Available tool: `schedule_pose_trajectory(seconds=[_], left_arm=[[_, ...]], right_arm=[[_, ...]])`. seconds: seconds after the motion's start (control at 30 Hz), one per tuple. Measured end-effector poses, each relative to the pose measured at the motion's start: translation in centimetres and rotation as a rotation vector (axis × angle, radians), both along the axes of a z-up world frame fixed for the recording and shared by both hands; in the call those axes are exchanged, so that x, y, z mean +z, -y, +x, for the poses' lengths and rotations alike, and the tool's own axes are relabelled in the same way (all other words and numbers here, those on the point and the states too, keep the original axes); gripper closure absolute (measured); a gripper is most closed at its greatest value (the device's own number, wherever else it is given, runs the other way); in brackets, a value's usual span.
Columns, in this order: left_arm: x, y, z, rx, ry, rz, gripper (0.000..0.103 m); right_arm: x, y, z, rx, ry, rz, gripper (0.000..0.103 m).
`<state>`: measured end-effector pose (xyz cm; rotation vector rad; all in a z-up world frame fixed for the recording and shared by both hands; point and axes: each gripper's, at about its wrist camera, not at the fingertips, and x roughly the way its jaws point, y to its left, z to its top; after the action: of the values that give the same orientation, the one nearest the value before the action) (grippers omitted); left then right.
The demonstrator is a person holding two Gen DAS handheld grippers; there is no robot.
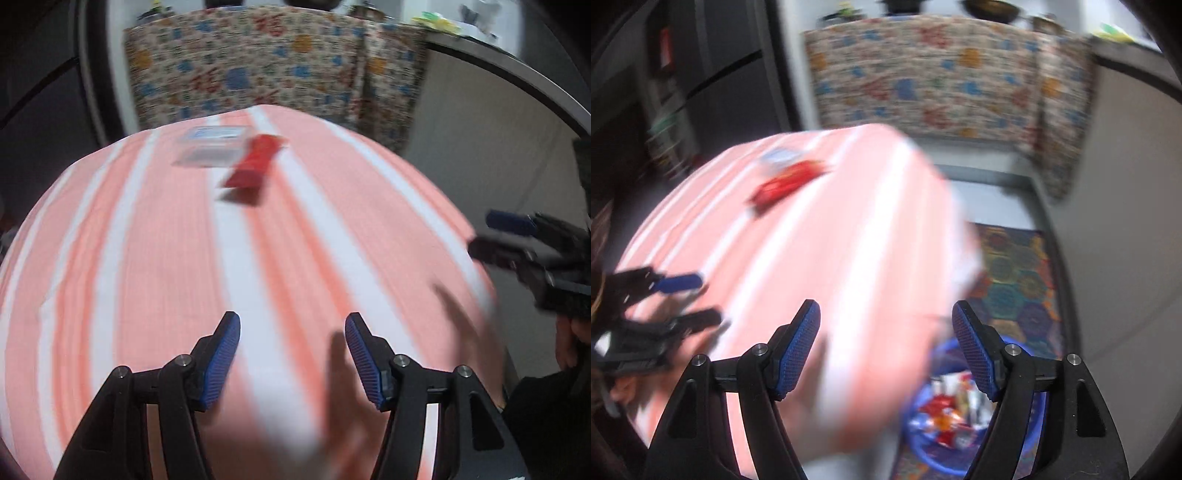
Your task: Collect trash
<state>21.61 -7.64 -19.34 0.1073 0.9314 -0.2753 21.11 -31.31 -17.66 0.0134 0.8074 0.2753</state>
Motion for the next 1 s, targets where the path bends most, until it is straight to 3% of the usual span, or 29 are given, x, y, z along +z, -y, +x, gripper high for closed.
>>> schedule_pose_trajectory(seconds=[0.23, 0.47, 0.53, 0.63, 0.73, 0.83, 0.9, 1.0], left_arm=[[-0.3, -7.9, 2.9, 0.140, 0.016, 0.021, 0.042], [-0.3, -10.6, 5.3, 0.173, 0.019, -0.002, 0.037], [0.2, -10.2, 5.9, 0.142, 0.007, -0.040, 0.037], [2.0, -8.2, 7.1, 0.039, 0.011, -0.140, 0.037], [3.8, -4.9, 9.4, -0.069, -0.002, -0.190, 0.037], [3.8, -1.0, 12.4, -0.135, -0.028, -0.130, 0.037], [2.9, 1.0, 14.3, -0.134, -0.041, -0.065, 0.037], [1.1, 2.6, 16.2, -0.139, -0.103, -0.031, 0.038]], right_arm=[[-1.7, -8.8, 1.8, 0.119, -0.023, -0.041, 0.022], [-3.6, -10.9, 3.1, 0.083, -0.069, -0.081, 0.017], [-3.7, -10.7, 3.1, 0.068, -0.060, -0.080, 0.011], [-3.7, -11.0, 2.9, 0.067, -0.056, -0.078, 0.010], [-3.7, -11.2, 2.9, 0.072, -0.053, -0.077, 0.009], [-3.7, -11.4, 2.8, 0.082, -0.046, -0.084, 0.008], [-3.7, -11.5, 2.8, 0.089, -0.045, -0.081, 0.008], [-3.7, -11.5, 2.7, 0.090, -0.044, -0.073, 0.008]])
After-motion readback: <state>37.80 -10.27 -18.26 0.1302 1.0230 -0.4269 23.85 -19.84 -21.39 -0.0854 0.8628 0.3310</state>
